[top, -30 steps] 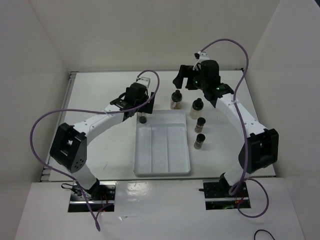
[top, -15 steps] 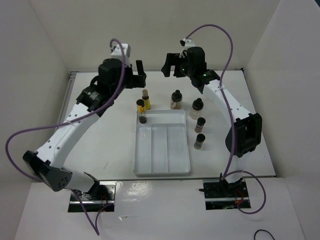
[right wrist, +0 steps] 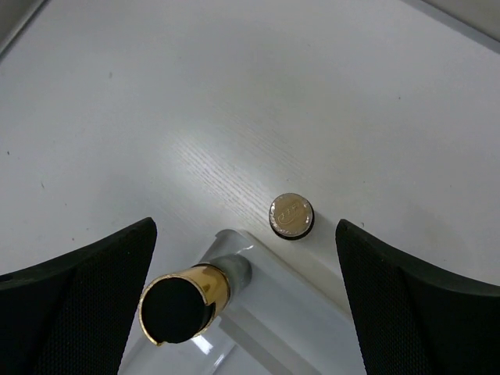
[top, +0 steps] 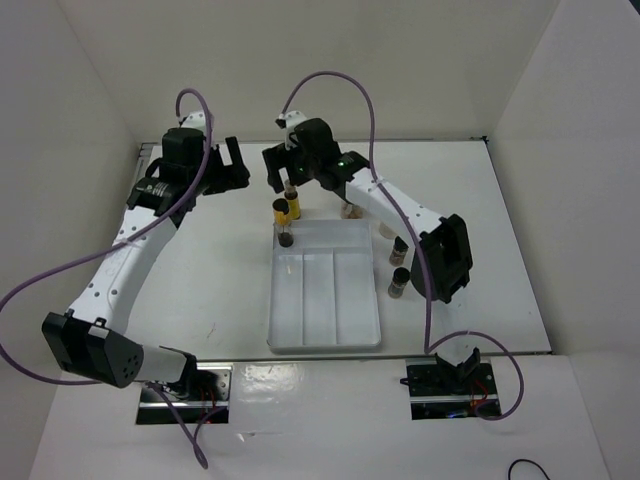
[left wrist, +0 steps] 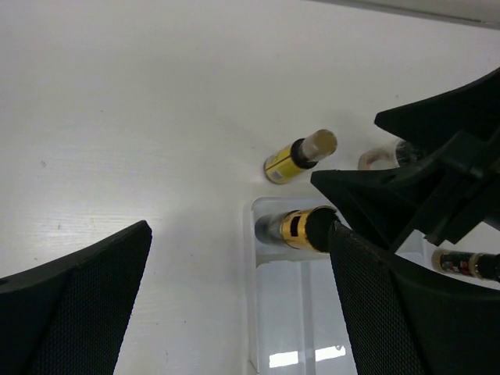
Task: Organize the condiment bottles
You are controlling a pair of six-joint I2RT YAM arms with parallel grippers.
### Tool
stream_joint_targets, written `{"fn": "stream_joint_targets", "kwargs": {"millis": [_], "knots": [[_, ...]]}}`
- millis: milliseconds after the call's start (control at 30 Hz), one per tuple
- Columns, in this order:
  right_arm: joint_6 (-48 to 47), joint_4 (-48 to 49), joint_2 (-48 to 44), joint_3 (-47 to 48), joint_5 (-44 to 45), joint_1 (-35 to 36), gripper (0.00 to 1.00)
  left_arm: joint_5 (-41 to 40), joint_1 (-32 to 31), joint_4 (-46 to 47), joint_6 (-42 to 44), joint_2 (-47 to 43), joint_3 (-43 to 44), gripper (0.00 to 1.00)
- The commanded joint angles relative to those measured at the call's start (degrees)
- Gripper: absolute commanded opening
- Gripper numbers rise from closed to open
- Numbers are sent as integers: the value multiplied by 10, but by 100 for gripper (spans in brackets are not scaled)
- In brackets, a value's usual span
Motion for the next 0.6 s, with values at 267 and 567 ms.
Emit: {"fn": "stream_joint_targets", "kwargs": {"millis": [267,567], "knots": [[-22,-40,38,43,67,1,100,60,48,30,-13,-41,-60,100],[-11,-35,68,64,49,1,86,60,48,35,-13,-41,-72,100]]}}
